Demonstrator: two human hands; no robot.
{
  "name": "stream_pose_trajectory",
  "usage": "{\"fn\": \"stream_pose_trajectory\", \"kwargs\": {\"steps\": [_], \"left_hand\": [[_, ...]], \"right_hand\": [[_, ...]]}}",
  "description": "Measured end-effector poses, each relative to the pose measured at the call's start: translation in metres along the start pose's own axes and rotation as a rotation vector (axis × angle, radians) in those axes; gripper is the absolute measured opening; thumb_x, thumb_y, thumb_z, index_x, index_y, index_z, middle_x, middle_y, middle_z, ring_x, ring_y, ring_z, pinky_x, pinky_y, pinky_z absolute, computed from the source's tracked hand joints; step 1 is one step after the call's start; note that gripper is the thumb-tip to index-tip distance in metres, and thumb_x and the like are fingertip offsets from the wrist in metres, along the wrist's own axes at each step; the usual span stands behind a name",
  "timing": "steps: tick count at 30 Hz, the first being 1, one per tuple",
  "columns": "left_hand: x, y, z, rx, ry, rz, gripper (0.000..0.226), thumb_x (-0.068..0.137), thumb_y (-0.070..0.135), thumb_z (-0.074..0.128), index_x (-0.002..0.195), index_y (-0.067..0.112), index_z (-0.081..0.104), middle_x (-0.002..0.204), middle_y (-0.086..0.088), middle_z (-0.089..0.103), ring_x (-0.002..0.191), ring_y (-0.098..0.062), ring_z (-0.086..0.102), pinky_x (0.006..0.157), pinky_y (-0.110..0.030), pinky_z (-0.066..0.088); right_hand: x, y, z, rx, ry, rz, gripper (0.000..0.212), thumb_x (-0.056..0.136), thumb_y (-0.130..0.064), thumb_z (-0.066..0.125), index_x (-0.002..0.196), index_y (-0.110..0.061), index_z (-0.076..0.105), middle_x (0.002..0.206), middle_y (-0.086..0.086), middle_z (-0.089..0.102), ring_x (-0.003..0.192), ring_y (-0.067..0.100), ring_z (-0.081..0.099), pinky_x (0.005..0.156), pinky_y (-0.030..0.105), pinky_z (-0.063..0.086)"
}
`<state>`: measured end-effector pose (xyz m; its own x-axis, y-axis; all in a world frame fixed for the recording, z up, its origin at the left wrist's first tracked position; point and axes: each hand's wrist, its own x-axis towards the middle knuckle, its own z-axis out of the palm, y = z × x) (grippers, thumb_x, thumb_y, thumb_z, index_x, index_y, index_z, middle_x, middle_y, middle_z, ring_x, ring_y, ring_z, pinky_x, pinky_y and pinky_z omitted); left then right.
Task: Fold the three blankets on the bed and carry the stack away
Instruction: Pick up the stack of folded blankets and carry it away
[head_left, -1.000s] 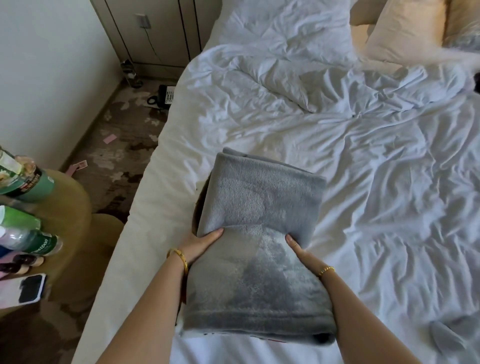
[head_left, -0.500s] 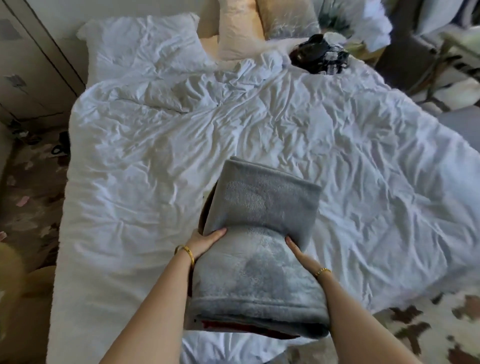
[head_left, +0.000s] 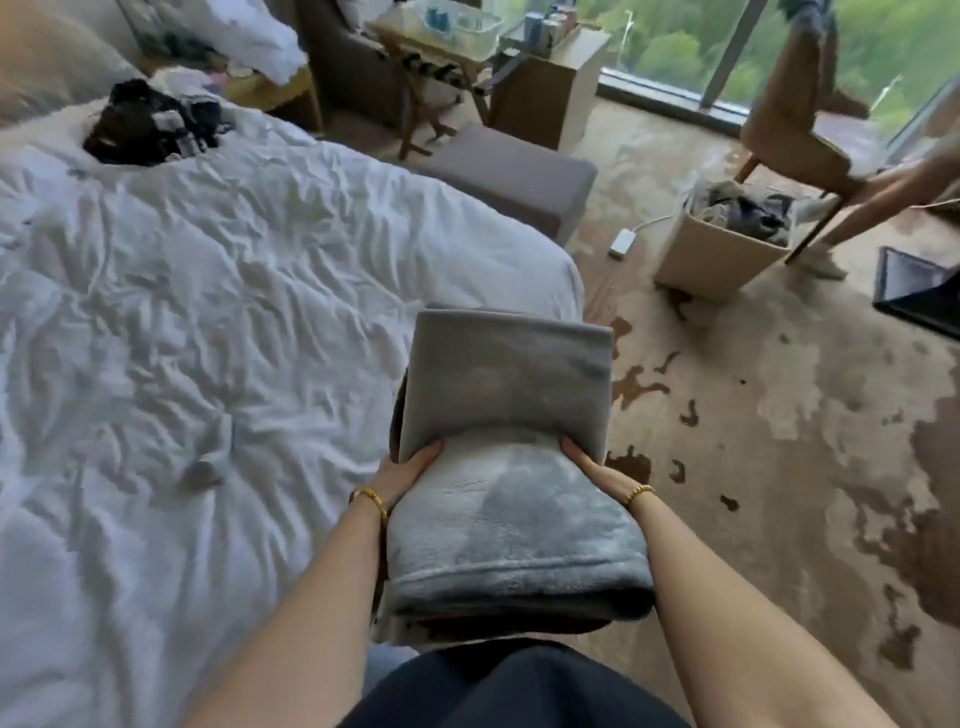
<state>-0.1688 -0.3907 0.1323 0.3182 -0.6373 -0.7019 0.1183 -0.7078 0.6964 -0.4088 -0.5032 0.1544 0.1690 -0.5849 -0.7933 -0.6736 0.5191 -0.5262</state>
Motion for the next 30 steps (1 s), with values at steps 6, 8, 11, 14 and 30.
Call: {"fn": "stream_pose_trajectory", "kwargs": {"steps": [6,8,11,14,30], "left_hand": [[0.047,0.091,0.117,0.171,-0.182,0.093,0.076,0.077,0.047,0.07,0.139,0.018,0.04,0.122,-0.008,0.058,0.097,-0.021,0.057,0.08,-0.027,0.045],[0.065,0.12,0.148,0.253,-0.209,0.103,0.083,0.07,0.055,0.07,0.139,0.018,0.041,0.128,-0.01,0.056,0.103,-0.024,0.056,0.085,-0.029,0.043],[0.097,0.157,0.193,0.337,-0.211,0.111,0.081,0.074,0.056,0.067,0.138,0.014,0.041,0.13,-0.012,0.054,0.103,-0.023,0.054,0.084,-0.029,0.039],[0.14,0.184,0.243,0.301,-0.262,0.095,0.071,0.08,0.046,0.066,0.137,0.012,0.042,0.131,-0.012,0.054,0.102,-0.022,0.054,0.086,-0.03,0.042],[0.311,0.411,0.396,0.381,-0.333,0.14,0.077,0.075,0.05,0.067,0.137,0.011,0.042,0.131,-0.012,0.053,0.116,-0.026,0.052,0.099,-0.033,0.041]], "right_hand": [[0.023,0.047,-0.11,0.214,0.144,0.105,0.083,0.08,-0.068,0.046,0.137,-0.008,0.044,0.139,0.012,0.048,0.124,0.026,0.047,0.099,0.03,0.033],[0.033,0.052,-0.139,0.276,0.151,0.098,0.084,0.077,-0.072,0.044,0.137,-0.013,0.045,0.138,0.011,0.05,0.123,0.026,0.049,0.099,0.03,0.033],[0.053,0.052,-0.182,0.337,0.201,0.069,0.08,0.08,-0.067,0.045,0.139,-0.012,0.042,0.141,0.011,0.046,0.129,0.025,0.043,0.104,0.03,0.028],[0.088,0.048,-0.234,0.386,0.255,0.077,0.078,0.081,-0.063,0.048,0.139,-0.01,0.041,0.142,0.012,0.044,0.131,0.026,0.041,0.107,0.03,0.025],[0.246,-0.063,-0.468,0.402,0.358,0.166,0.08,0.084,-0.065,0.044,0.136,-0.003,0.044,0.144,0.02,0.04,0.134,0.029,0.037,0.111,0.031,0.022]]}}
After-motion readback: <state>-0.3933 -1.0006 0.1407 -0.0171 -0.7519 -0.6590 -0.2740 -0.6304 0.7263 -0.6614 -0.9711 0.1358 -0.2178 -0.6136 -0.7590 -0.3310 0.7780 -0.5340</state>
